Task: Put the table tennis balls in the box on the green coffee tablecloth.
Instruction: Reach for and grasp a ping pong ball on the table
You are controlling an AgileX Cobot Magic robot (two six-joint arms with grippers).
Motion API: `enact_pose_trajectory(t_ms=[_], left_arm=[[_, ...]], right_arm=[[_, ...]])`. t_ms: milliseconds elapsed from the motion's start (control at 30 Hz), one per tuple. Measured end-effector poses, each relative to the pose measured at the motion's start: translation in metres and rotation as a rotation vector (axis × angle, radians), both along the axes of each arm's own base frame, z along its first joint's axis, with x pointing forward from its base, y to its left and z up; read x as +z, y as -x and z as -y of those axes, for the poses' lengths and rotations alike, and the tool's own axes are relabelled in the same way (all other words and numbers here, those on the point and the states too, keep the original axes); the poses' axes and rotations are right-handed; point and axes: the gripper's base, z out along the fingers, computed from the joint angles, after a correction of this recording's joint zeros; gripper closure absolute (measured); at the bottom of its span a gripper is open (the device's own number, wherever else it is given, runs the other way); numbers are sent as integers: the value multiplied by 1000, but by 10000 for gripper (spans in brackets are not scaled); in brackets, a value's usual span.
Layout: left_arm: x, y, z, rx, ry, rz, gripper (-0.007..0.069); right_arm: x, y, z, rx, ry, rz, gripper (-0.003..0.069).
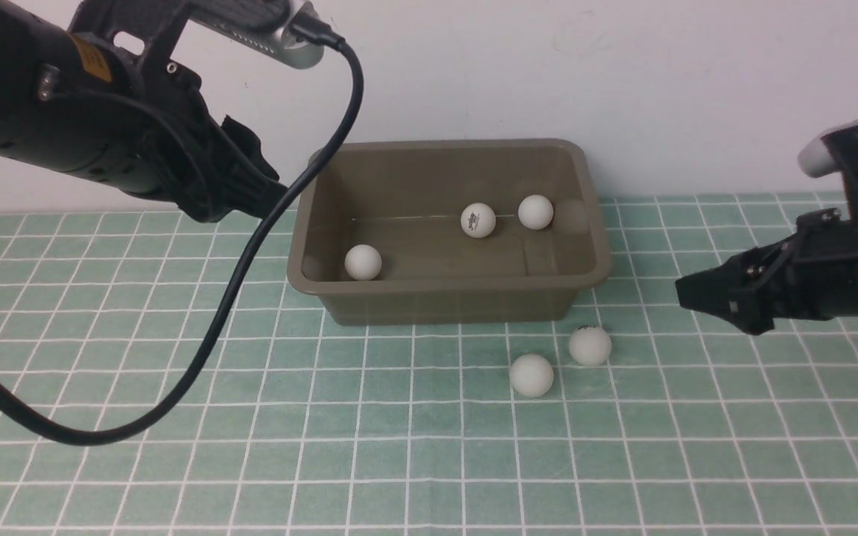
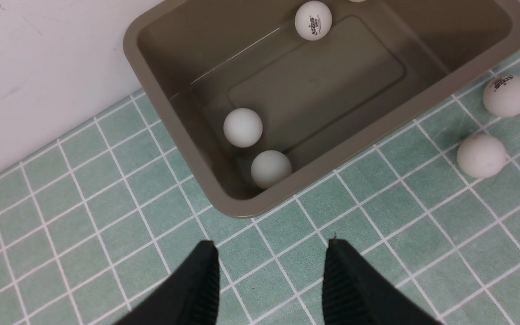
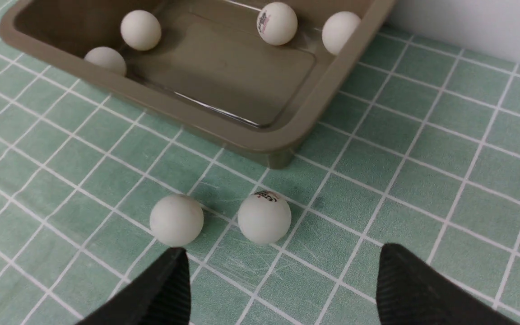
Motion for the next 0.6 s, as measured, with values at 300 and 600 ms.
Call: enact_pose_trajectory(t_ms=[300, 600], left_arm=[[0, 0, 0, -2, -2, 1, 336], [0, 0, 0, -2, 0, -2, 336]], right_arm=[[-28, -35, -22, 66, -1, -66, 160], [-69, -71, -34, 87, -9, -158, 160]])
